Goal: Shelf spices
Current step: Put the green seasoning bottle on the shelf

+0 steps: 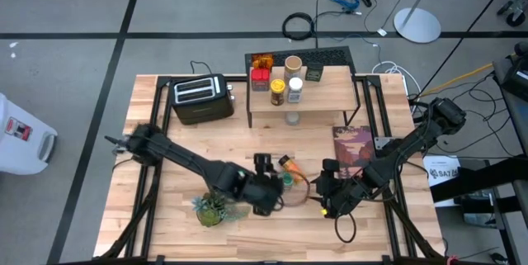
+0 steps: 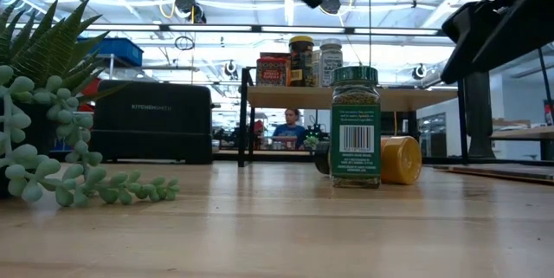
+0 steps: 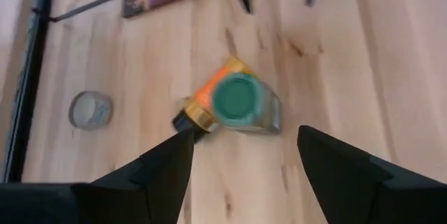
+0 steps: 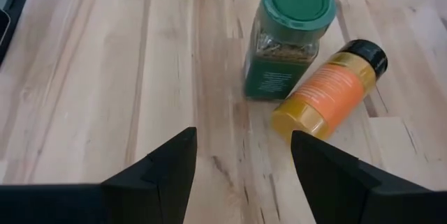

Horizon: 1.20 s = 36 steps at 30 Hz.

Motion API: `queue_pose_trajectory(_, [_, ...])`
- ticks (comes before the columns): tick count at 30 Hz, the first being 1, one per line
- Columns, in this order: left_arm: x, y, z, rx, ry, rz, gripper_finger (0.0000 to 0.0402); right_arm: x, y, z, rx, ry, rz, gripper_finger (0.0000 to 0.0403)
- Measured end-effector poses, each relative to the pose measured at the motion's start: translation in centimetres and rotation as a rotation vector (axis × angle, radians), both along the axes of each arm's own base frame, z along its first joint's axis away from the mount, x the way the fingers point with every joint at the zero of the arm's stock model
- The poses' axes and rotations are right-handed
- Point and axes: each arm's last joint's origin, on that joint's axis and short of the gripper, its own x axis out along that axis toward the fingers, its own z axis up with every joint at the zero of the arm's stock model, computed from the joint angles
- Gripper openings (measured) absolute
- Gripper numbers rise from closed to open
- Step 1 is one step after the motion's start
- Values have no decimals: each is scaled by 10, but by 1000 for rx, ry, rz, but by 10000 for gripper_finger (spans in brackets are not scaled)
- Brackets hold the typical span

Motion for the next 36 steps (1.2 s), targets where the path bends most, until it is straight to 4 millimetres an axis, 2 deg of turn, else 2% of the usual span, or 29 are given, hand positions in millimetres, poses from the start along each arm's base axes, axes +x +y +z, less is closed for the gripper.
queue_pose_trajectory(3, [-12,14,-8,-92,-99,0,267,-1,1,0,2,-2,0,222])
queue_pose_trajectory(7, [-25,24,-28,-279,-262,-61,267,-1,1,0,4,2,-1,222])
queue_pose_trajectory(12, [-32,29,-66,-290,-328,-35,267,-1,1,0,8,1,-6,222])
queue_pose_trajectory(17, [-29,28,-70,-263,-447,-42,267,-1,1,0,14,0,-12,222])
queue_pose_trajectory(20, [-31,34,-85,-251,-435,-26,267,0,1,0,20,-3,-20,222])
queue_pose_trajectory(27, [-34,48,-107,-345,-541,-12,267,0,1,0,36,-10,-35,222])
queue_pose_trajectory(31, [-33,47,-106,-360,-592,-43,268,0,1,0,39,-10,-40,222])
queue_pose_trajectory(36, [-32,47,-118,-359,-551,-42,301,0,1,0,50,-12,-51,222])
